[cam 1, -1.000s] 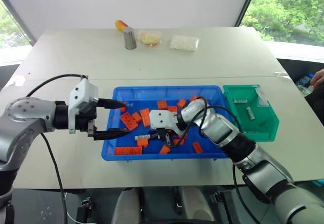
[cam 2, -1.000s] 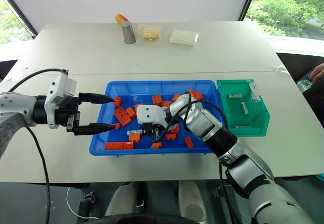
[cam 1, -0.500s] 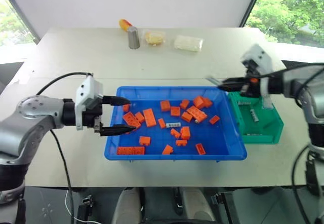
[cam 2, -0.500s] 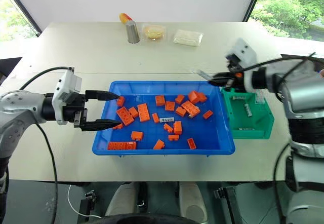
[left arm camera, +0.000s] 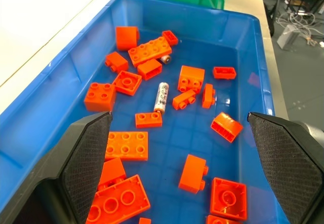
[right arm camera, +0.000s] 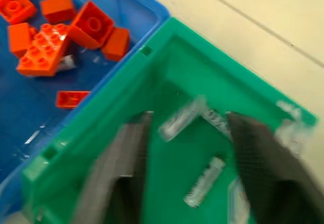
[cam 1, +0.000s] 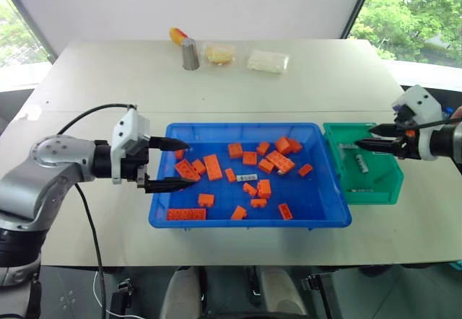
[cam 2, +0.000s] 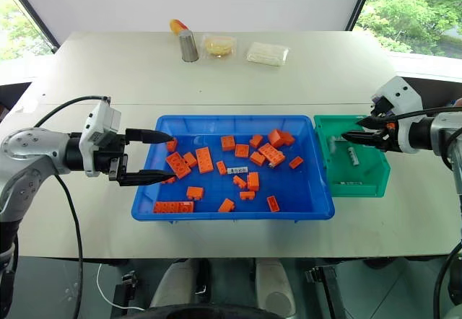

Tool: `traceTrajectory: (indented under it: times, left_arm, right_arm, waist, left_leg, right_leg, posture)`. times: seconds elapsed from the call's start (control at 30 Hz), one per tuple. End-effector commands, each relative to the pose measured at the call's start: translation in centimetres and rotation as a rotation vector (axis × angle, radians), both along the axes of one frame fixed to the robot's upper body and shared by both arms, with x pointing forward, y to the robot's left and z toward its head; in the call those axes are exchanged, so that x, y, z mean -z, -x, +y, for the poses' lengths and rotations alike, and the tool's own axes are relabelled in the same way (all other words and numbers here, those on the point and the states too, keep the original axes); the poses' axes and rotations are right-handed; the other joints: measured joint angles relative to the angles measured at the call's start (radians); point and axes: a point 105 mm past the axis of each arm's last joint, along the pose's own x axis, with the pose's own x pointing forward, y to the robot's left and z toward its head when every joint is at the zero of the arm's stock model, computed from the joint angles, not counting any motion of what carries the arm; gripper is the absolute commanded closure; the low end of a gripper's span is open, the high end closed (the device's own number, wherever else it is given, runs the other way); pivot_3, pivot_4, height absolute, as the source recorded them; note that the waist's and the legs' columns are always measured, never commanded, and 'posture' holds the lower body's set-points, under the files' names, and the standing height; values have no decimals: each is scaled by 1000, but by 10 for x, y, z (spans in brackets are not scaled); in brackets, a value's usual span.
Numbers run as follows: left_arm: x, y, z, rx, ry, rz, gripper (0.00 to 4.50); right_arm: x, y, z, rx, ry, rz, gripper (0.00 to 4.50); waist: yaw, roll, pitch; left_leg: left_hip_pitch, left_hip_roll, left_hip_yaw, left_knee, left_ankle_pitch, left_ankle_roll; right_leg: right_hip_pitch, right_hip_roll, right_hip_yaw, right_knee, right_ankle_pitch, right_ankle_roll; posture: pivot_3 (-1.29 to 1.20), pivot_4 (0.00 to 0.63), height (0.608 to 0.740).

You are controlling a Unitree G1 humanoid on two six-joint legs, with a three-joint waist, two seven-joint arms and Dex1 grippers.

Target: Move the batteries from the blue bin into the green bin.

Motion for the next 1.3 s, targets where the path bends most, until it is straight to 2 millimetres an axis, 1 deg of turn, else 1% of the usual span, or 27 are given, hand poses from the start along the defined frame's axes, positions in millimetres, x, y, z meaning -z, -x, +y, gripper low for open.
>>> traceTrajectory:
  times: [0.03,0.07,0.1,0.13,0.17,0.23,0.27,0.3,0.4,0.47,0.53,0.63,0.73,0.9,0.93,0.97,1.07,1.13,1.17,1.2,1.23,1.3]
  left_arm:
    - [-11,3,-1,10,4,-49,0]
    - [-11,3,-1,10,4,-49,0]
    - [-11,2,-1,11,3,-50,0]
    - [-11,2,-2,11,2,-51,0]
    - [-12,1,-2,12,2,-52,0]
    - [-13,1,-3,15,1,-58,0]
    - [-14,0,-4,16,2,-59,0]
    - [-14,0,-5,17,3,-60,0]
    - [-15,2,-5,19,1,-62,0]
    - [-15,2,-5,17,-1,-63,0]
    - [-15,2,-4,14,-3,-64,0]
    - [-15,3,-2,7,-6,-64,0]
    - [-16,3,-2,2,-6,-65,0]
    - [-17,2,0,-6,-8,-69,0]
    - [-17,2,0,-8,-8,-70,0]
    - [-17,2,0,-8,-9,-70,0]
    - [-18,1,0,-9,-10,-71,0]
    - [-17,1,0,-6,-9,-70,0]
    - [-17,0,-1,-5,-8,-69,0]
    - [-17,0,-1,-3,-7,-69,0]
    - [-16,0,-1,-3,-7,-69,0]
    - [-16,-1,-3,3,-3,-69,0]
  right_arm:
    - [-51,-4,47,-226,-86,-164,1549]
    - [-55,-2,65,-306,-110,-164,1549]
    - [-54,0,88,-404,-122,-145,1549]
    - [-51,3,106,-478,-122,-127,1549]
    - [-45,5,122,-542,-115,-111,1549]
    - [-26,5,153,-631,-91,-69,1549]
    - [-19,5,162,-655,-80,-58,1549]
    - [-6,2,172,-664,-59,-36,1549]
    - [33,-7,193,-685,25,-3,1549]
    - [50,-7,201,-709,56,21,1549]
    - [62,-4,208,-734,60,49,1549]
    - [79,-6,214,-731,85,70,1549]
    - [94,-5,215,-735,116,87,1549]
    - [114,-2,205,-722,159,113,1549]
    - [115,-2,203,-720,160,113,1549]
    - [115,-1,203,-720,157,112,2047]
    - [110,-1,203,-712,132,102,3281]
    - [93,-2,206,-694,63,89,4257]
    - [87,-2,206,-685,39,83,4451]
    - [73,-3,206,-675,-7,58,4433]
    - [64,-3,206,-669,-36,42,4433]
    - [26,-10,185,-570,-118,-1,4433]
  waist:
    - [-8,1,1]
    - [-13,1,1]
    - [-17,1,1]
    - [-19,1,1]
    - [-20,0,0]
    - [-20,0,0]
    - [-20,0,0]
    - [-19,0,0]
    - [-11,0,0]
    - [-4,0,0]
    - [5,0,0]
    - [6,0,0]
    - [7,0,0]
    - [6,0,0]
    - [6,0,0]
    - [6,-1,0]
    - [6,-1,0]
    - [6,-1,0]
    - [6,-1,0]
    - [6,-1,0]
    - [7,-1,0]
    - [8,0,0]
  left_leg:
    - [0,0,0,0,0,0]
    - [1,0,0,0,0,0]
    - [1,1,-1,0,0,0]
    - [1,1,-2,0,0,0]
    - [1,1,-2,0,0,0]
    - [0,1,-3,-1,0,0]
    - [0,1,-3,-1,0,0]
    - [0,1,-3,0,0,0]
    - [-1,0,-2,0,0,0]
    - [-2,0,-1,1,0,0]
    - [-2,-1,-1,1,0,0]
    - [-2,0,-1,2,0,0]
    - [-1,0,-1,2,0,0]
    - [-1,0,-1,2,0,0]
    - [-1,0,-1,2,0,0]
    - [0,0,-1,2,0,0]
    - [1,0,-1,2,0,0]
    - [2,0,-1,2,0,0]
    - [2,0,-1,2,0,0]
    - [1,0,-1,2,0,0]
    - [1,0,-1,2,0,0]
    - [1,0,-1,2,0,0]
  right_leg:
    - [0,0,1,0,0,0]
    - [0,1,1,1,0,0]
    - [0,1,1,1,0,0]
    - [0,2,0,1,0,0]
    - [0,2,0,2,0,0]
    - [0,2,-1,3,0,2]
    - [0,2,-1,3,0,2]
    - [0,2,-1,4,0,2]
    - [-1,0,-1,4,0,2]
    - [-1,-1,-1,4,0,2]
    - [-1,-1,-1,4,0,1]
    - [-1,-1,-1,5,0,1]
    - [-1,0,-1,5,0,1]
    - [-1,0,-1,5,0,1]
    - [-1,0,-1,5,0,1]
    - [0,0,-1,5,0,1]
    - [1,0,-1,5,0,1]
    - [2,0,-1,5,-1,1]
    - [2,0,-1,5,0,1]
    - [2,0,-1,5,0,1]
    - [1,0,-1,5,0,1]
    - [1,0,-1,5,0,1]
  posture:
    - [0,150,740]
    - [0,150,740]
    - [0,150,740]
    - [0,150,740]
    - [0,150,740]
    - [0,150,740]
    - [0,150,740]
    - [0,150,740]
    - [0,150,740]
    - [0,150,740]
    - [0,150,740]
    - [0,150,740]
    - [0,150,740]
    - [0,150,740]
    - [0,150,740]
    - [0,150,740]
    - [0,150,740]
    - [0,150,740]
    - [0,150,740]
    - [0,150,740]
    - [0,150,740]
    - [0,150,740]
